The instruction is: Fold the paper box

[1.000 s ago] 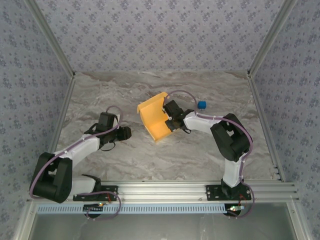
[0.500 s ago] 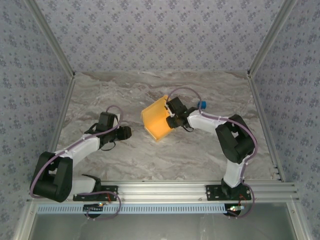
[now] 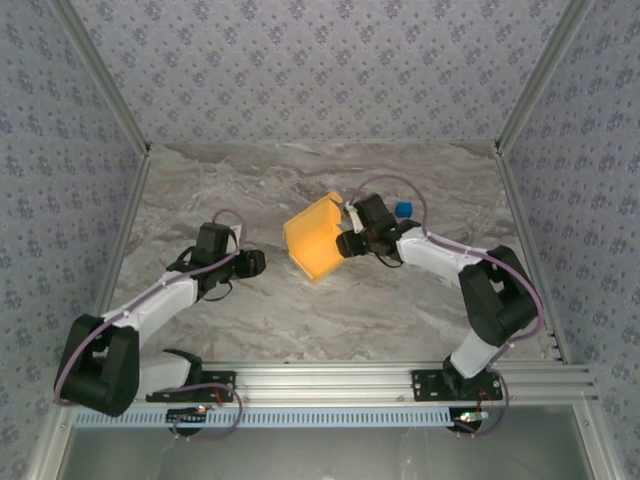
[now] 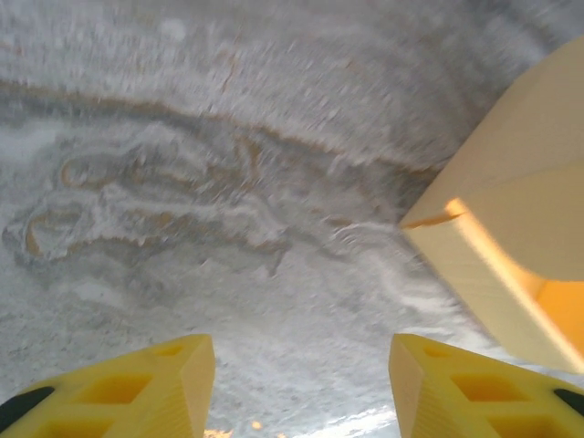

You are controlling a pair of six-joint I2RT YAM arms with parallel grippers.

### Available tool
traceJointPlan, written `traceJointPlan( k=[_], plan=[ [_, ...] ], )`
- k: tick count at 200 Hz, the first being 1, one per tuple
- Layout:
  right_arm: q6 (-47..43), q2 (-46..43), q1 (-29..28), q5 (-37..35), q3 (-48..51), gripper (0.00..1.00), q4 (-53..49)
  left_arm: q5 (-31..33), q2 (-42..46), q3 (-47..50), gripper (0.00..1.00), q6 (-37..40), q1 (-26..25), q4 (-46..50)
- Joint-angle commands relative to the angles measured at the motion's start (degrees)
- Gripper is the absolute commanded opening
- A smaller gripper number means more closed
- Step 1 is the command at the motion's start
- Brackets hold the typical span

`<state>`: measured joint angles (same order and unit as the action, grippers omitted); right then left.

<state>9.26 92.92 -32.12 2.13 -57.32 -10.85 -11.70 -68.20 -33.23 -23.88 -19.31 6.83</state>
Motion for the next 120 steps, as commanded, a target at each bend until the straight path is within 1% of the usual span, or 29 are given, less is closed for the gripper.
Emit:
traceJointPlan(
  k=[1,17,37,57,80,120],
  plan=[
    [2.4,-2.8,2.4,7.4,2.1,0.62,2.6,-2.1,5.5,0.7,0.56,-1.5,-0.5,-4.3],
    [3.0,-1.9,4.1,11.3,2.4,0.62,3.7,-2.9,8.6,1.7,0.57,-3.0,-0.6,-6.6],
    [3.1,0.2,4.4,12.5,1.9,0.62,4.8,-3.5,10.6,1.1,0.58,-3.2,-0.6,-6.3],
    [3.6,2.7,4.6,13.5,1.2,0.62,5.7,-3.9,10.8,-0.5,0.59,-2.6,-0.6,-4.1],
    [3.8,4.7,4.6,14.6,0.8,0.61,6.1,-2.4,10.8,-1.2,0.59,-2.1,-0.6,-2.0],
    [4.2,4.8,4.3,16.9,2.6,0.60,6.8,-0.8,10.8,-1.0,0.59,-1.6,-0.6,-0.6]
  ],
)
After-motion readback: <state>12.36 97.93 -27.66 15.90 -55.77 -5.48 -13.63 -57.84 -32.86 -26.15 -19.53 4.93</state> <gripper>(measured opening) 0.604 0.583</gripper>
